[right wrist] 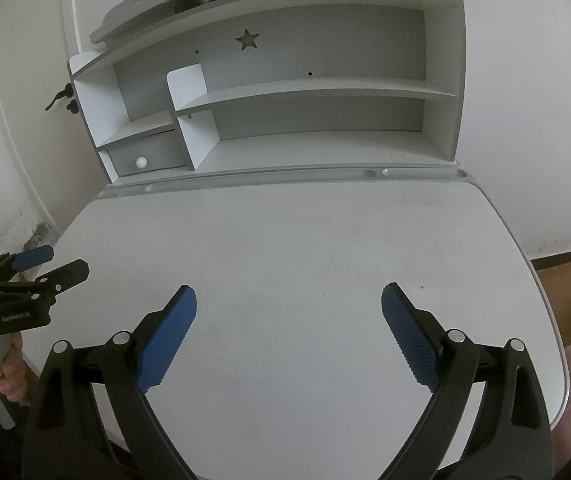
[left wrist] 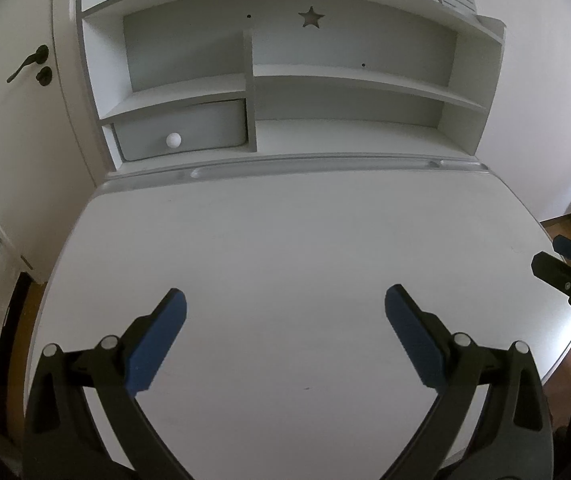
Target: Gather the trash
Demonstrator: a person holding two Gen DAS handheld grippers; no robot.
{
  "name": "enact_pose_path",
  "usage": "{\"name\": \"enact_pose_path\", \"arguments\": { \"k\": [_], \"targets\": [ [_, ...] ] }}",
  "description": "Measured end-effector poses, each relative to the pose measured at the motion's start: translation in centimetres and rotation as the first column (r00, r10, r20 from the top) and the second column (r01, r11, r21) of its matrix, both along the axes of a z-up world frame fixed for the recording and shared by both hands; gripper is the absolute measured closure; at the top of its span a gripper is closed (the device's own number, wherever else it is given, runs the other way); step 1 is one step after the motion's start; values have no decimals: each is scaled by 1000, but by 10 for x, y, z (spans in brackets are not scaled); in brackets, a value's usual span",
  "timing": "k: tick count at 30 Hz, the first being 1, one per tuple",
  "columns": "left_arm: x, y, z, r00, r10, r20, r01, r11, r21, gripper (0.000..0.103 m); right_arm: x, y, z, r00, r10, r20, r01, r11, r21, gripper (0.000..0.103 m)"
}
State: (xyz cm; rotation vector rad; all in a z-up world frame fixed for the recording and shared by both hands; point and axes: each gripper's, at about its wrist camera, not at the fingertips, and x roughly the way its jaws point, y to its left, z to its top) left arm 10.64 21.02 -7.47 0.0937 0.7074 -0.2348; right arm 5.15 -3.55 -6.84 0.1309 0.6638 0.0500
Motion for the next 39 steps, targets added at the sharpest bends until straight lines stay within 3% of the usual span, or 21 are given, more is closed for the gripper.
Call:
{"name": "enact_pose_path", "arguments": {
  "k": [39],
  "targets": [
    [-3,0,-2,1000,4,-11,-4,1000,5,7,-2,3,5,1000,-1,9,1,1000,-2,12]
  ]
}}
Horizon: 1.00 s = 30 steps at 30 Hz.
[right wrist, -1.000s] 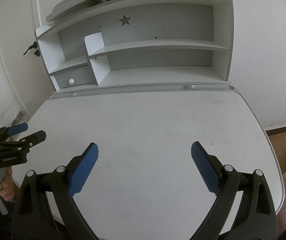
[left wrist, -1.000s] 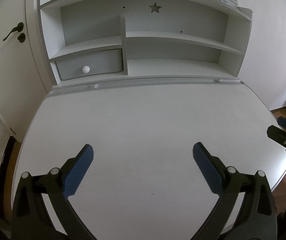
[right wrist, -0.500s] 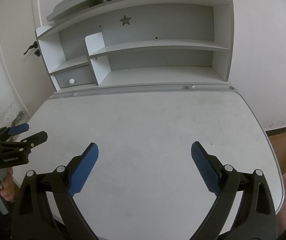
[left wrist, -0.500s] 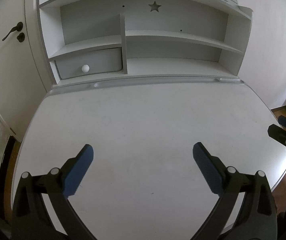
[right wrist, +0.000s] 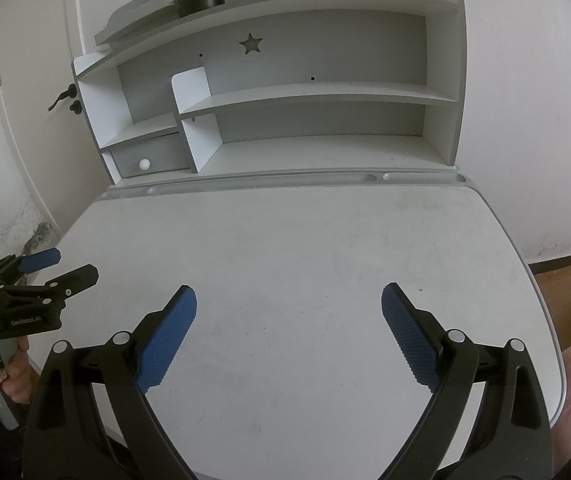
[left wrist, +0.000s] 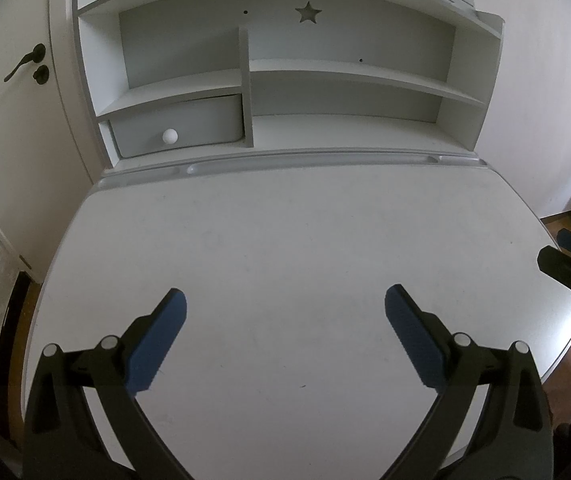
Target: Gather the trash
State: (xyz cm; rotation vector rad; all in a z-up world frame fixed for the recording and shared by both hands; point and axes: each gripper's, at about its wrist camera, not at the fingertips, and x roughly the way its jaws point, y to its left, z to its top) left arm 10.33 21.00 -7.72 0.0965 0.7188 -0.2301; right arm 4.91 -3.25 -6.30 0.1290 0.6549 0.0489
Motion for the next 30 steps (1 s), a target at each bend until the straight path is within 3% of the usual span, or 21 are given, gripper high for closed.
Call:
{"name": "enact_pose_path", "arguments": {
  "k": [22,30],
  "targets": [
    [-3,-3,0,1000,-2,0,2,1000,7,7,-5,-2,4,1000,-3,14,3,1000,-5,10],
    [-4,-3,0,1000,-1,-2,1,1000,8,7,-1,-4,1,999,-26,-24,26,1000,-5,9]
  ]
}}
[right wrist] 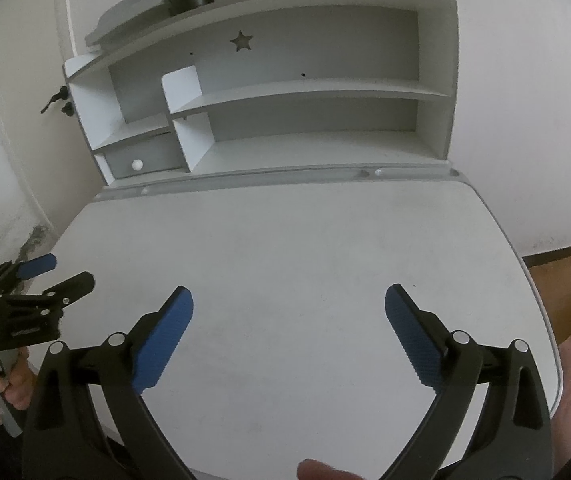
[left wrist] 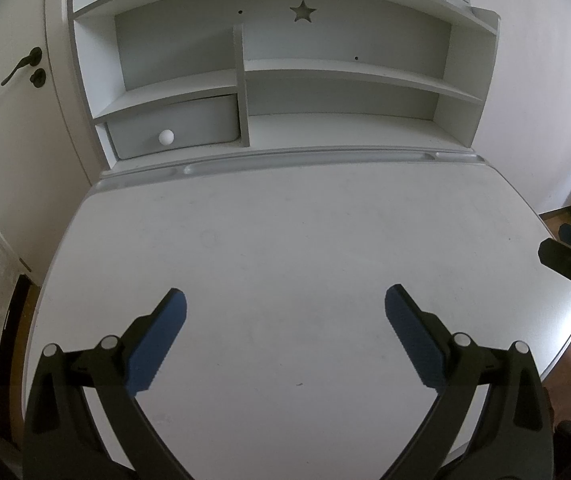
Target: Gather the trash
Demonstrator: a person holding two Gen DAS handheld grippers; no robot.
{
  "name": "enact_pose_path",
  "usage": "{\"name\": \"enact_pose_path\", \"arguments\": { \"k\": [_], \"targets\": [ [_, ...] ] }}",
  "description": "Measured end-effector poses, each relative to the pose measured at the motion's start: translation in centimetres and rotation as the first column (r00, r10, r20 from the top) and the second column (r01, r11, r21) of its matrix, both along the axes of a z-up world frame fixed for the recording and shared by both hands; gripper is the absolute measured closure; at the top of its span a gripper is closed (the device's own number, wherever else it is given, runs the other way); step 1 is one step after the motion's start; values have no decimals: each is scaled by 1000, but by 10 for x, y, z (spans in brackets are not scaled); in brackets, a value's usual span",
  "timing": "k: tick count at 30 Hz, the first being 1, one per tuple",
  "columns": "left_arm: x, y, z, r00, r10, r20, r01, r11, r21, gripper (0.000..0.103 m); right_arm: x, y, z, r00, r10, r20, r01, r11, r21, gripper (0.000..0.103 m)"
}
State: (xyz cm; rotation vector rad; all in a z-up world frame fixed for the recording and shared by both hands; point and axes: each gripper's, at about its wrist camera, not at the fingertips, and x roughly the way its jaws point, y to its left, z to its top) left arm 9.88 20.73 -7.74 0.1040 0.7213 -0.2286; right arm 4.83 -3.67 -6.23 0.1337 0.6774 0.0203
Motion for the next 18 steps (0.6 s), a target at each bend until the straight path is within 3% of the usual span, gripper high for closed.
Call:
{"name": "enact_pose_path", "arguments": {
  "k": [11,18],
  "targets": [
    [0,0,0,1000,1,-2,-1,1000,0,7,-2,0,3,999,-42,30,43,997,-57,9],
    [1,0,-1,1000,3,-4,-3,1000,-2,7,1,-8,1,1000,-31,2,31,1000,4,9]
  ]
}}
